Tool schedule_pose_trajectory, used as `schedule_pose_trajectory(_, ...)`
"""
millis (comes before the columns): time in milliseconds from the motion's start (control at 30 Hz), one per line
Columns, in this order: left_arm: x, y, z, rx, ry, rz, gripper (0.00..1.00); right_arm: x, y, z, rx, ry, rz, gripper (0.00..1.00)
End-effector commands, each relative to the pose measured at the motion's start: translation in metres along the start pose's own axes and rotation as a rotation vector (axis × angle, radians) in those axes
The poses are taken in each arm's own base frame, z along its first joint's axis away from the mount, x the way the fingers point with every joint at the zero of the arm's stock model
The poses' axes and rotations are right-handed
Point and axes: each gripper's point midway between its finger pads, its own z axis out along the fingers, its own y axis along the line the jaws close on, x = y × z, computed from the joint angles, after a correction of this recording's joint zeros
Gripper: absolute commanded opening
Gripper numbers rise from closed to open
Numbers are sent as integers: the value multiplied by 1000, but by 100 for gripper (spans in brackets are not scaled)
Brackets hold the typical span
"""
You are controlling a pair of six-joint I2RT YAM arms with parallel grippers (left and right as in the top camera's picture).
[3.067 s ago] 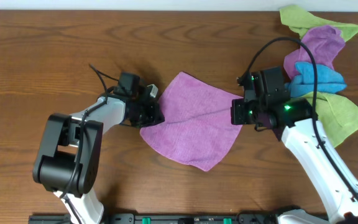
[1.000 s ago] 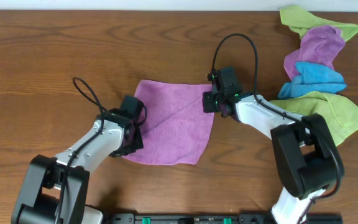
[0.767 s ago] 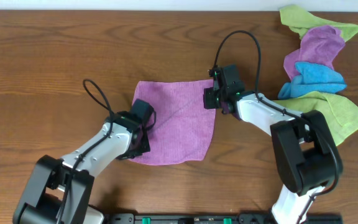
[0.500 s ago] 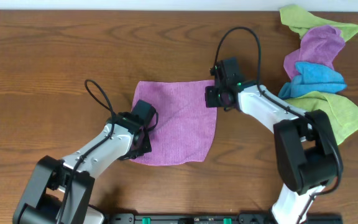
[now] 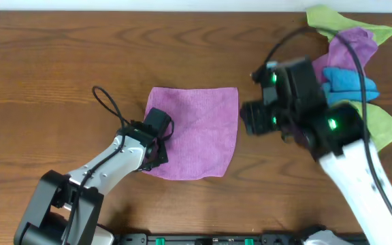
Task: Fold the cloth
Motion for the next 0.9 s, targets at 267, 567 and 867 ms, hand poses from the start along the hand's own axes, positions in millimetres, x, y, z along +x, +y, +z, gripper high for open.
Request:
schedule_pose_trajectory(267,15,-13,7,80,72,19,6,137,16,49,189,54,-54,63)
schedule_pose_trajectory(567,17,-15,6,120,103,28,6,174,20,113,215,84,-46,70)
schedule_pose_trajectory(867,15,-13,6,119,101,19,6,195,31,153,244,157,-115,71)
